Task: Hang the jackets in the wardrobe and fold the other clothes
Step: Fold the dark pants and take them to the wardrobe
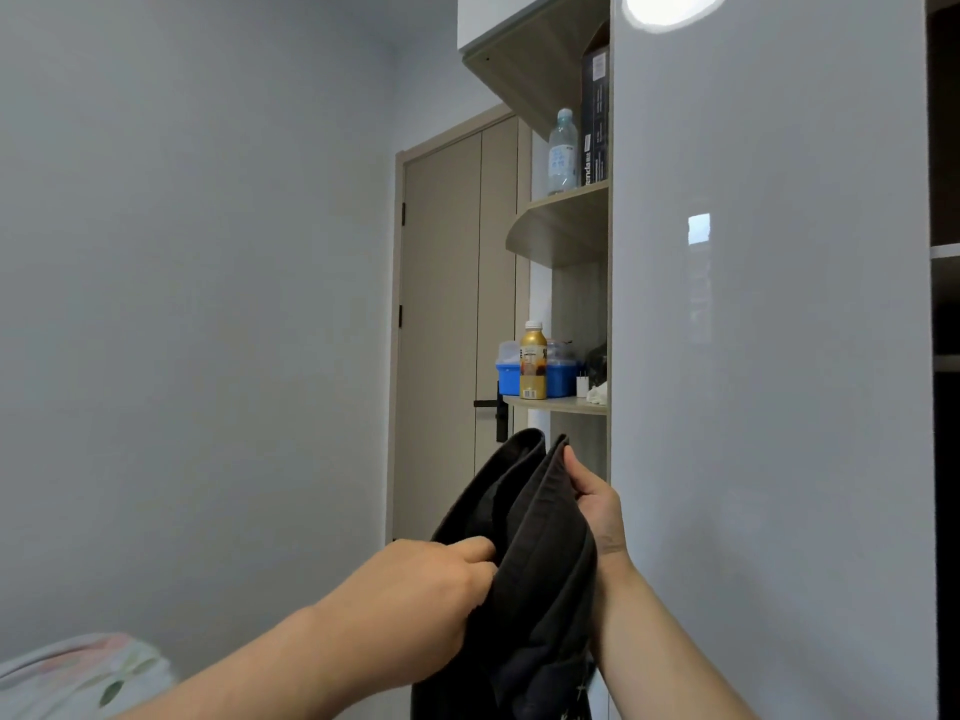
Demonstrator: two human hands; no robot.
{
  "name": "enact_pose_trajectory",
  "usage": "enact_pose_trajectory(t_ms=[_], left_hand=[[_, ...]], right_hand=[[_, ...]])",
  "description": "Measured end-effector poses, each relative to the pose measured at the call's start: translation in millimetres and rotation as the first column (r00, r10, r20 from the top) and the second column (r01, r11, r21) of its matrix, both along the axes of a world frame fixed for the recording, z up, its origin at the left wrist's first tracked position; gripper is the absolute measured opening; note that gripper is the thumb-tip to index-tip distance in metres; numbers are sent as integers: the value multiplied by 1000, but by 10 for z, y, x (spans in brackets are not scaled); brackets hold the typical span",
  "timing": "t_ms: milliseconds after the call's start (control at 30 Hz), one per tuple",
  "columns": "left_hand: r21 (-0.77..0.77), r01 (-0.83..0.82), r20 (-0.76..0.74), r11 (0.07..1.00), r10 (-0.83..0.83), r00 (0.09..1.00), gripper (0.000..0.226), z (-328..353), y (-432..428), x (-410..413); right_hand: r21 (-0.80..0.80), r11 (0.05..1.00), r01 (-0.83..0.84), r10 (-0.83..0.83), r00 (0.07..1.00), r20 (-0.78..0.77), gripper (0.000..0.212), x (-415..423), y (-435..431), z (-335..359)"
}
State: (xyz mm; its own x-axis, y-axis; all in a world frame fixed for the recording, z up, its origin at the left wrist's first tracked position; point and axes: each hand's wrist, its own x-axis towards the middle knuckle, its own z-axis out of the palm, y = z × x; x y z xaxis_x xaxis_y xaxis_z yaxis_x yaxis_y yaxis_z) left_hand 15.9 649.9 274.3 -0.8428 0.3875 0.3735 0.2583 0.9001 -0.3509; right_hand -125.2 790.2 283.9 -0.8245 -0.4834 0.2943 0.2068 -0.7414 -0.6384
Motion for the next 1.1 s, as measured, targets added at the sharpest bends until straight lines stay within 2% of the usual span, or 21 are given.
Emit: enact_pose_trajectory(t_ms=[67, 133, 200, 300, 367, 433, 533, 567, 633, 700, 767, 900, 1033, 1100], left_hand=[[33, 22, -54, 999, -21, 998, 21, -17, 26, -7], [70, 88, -32, 994, -86, 996, 35, -20, 14, -1], [155, 153, 95, 976, -169, 981, 45, 13, -10, 34], [271, 210, 264, 939, -282, 922, 44, 39, -39, 57], [408, 150, 355, 900, -308, 883, 46, 18, -58, 53], [417, 31, 407, 908, -218, 887, 54, -40, -59, 31], [241, 22, 248, 970, -84, 965, 56, -107, -52, -5], [260, 49, 189, 964, -101, 977, 57, -119, -52, -6], [448, 114, 103, 887, -178, 979, 46, -135, -81, 21], [639, 195, 51, 744, -293, 955, 38, -151, -116, 38], [735, 212, 25, 644, -339, 941, 47, -157, -113, 28], [765, 200, -69, 612, -231, 970, 50, -175, -34, -70], [826, 154, -167, 543, -25, 986, 29, -227, 31, -149], [824, 97, -150, 558, 50, 987, 26, -187, 42, -173]], right_hand=[[15, 1000, 0, 1, 1000, -20, 37, 5, 1, -5], [24, 1000, 16, -15, 999, -37, 35, -8, 30, -16], [30, 999, 28, -27, 999, -45, 35, -38, 74, -23], [28, 999, 34, -33, 999, -38, 33, -62, 103, -27], [22, 999, 26, -26, 999, -26, 32, -66, 94, -40], [3, 1000, 20, -20, 1000, -19, 35, -68, 87, -67], [-17, 1000, 5, -6, 999, -40, 39, -54, 86, -71], [-19, 1000, 5, -6, 999, -49, 38, -43, 86, -63], [-24, 1000, 6, -7, 998, -65, 35, -18, 83, -42], [-31, 999, 6, -8, 997, -72, 34, -9, 84, -26], [-27, 1000, 10, -12, 997, -73, 34, -1, 91, -18], [2, 1000, -9, 9, 998, -56, 37, 24, 104, -18], [-8, 999, 40, -40, 998, -56, 35, 30, 91, -13], [12, 997, 72, -71, 995, -64, 36, 23, 80, -27]])
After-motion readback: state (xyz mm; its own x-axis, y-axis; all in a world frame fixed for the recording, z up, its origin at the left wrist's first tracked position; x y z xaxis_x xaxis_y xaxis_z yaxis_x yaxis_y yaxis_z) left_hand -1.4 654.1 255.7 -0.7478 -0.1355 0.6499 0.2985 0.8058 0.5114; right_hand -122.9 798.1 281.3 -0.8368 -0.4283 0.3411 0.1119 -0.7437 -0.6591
